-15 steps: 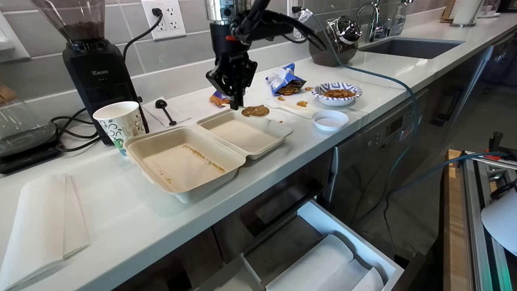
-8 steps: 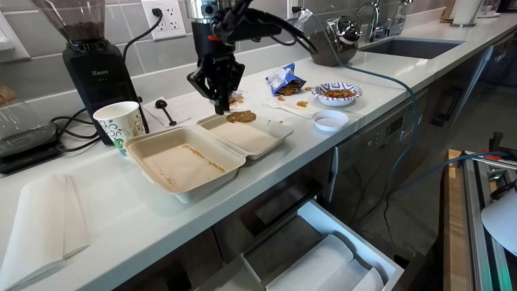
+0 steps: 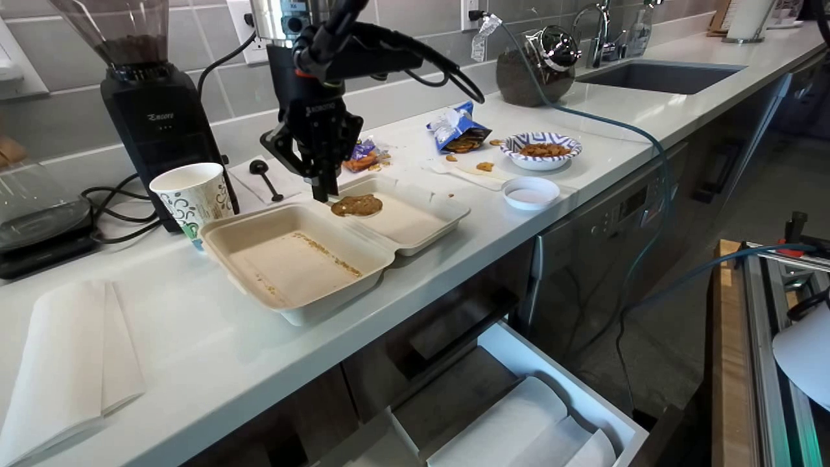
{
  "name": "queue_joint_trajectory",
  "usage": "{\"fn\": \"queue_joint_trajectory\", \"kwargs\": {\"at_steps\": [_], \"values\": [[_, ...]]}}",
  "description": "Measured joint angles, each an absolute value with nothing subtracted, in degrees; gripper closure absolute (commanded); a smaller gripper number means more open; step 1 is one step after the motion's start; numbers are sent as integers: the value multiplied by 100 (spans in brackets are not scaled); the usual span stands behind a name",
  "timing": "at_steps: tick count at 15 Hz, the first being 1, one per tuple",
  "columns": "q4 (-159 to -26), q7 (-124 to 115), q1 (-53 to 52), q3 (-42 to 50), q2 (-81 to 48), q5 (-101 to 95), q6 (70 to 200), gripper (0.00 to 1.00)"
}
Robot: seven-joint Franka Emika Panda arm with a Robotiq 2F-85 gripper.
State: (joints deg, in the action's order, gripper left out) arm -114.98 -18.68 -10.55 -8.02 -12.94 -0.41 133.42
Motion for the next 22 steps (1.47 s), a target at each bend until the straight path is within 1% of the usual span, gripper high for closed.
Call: {"fn": "queue_joint_trajectory", "kwargs": {"at_steps": [4, 14, 18, 22], "values": [[-11341, -1742, -1089, -867, -1440, 113, 13548, 97], [-11350, -550, -1021, -1049, -1713, 755, 15203, 97], [-11528, 457, -689, -1394, -1787, 1532, 15785, 97], [-11696, 1406, -281, -1816, -1786, 2175, 16053, 97]]}}
